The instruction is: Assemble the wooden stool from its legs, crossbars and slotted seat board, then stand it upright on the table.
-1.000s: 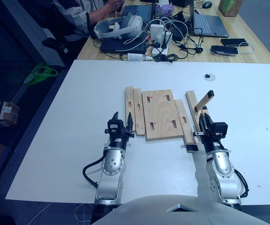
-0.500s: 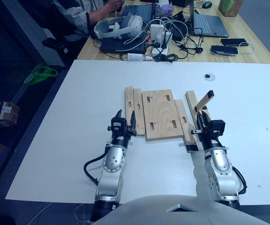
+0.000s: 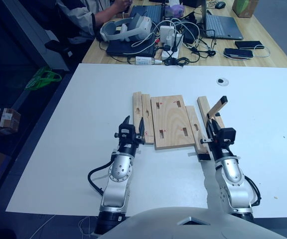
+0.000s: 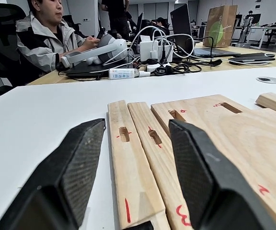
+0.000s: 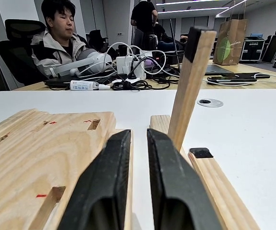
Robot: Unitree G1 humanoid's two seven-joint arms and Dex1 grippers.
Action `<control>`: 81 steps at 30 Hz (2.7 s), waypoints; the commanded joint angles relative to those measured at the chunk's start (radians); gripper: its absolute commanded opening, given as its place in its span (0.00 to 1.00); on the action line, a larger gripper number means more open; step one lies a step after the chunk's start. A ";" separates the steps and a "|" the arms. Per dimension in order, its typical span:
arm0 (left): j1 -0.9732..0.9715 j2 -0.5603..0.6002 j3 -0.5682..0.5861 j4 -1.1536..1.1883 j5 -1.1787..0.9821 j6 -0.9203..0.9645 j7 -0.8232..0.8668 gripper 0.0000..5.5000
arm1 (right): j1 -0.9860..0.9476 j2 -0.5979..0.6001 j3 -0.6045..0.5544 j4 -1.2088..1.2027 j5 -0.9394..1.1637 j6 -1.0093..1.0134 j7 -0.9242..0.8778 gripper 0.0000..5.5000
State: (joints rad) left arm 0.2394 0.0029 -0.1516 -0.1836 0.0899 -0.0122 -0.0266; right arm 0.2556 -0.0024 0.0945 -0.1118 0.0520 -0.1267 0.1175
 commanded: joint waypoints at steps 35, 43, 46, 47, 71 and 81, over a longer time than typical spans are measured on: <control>-0.011 -0.001 -0.024 -0.001 0.043 0.000 0.036 0.45 | -0.060 -0.021 -0.017 0.025 0.033 0.017 0.039 0.12; -0.058 -0.024 -0.010 0.049 0.046 -0.011 0.072 0.45 | -0.126 -0.046 -0.035 0.054 0.026 0.027 0.055 0.12; -0.063 -0.028 -0.004 0.053 0.038 -0.015 0.071 0.48 | -0.121 -0.046 -0.043 0.054 0.034 0.033 0.053 0.15; -0.058 -0.028 -0.005 0.047 0.033 -0.024 0.067 0.48 | -0.114 -0.046 -0.043 0.046 0.045 0.033 0.061 0.19; -0.115 -0.035 0.024 0.060 0.036 0.018 0.087 0.59 | -0.426 -0.153 -0.227 0.269 -0.029 0.104 -0.109 0.25; -0.105 -0.050 0.017 0.076 0.052 -0.001 0.117 0.59 | -0.334 -0.236 -0.234 -0.035 0.144 0.400 0.079 0.28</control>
State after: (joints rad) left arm 0.1324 -0.0432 -0.1299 -0.1156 0.1280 -0.0128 0.0813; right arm -0.1402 -0.2121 -0.1441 -0.0826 0.1566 0.1754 0.1541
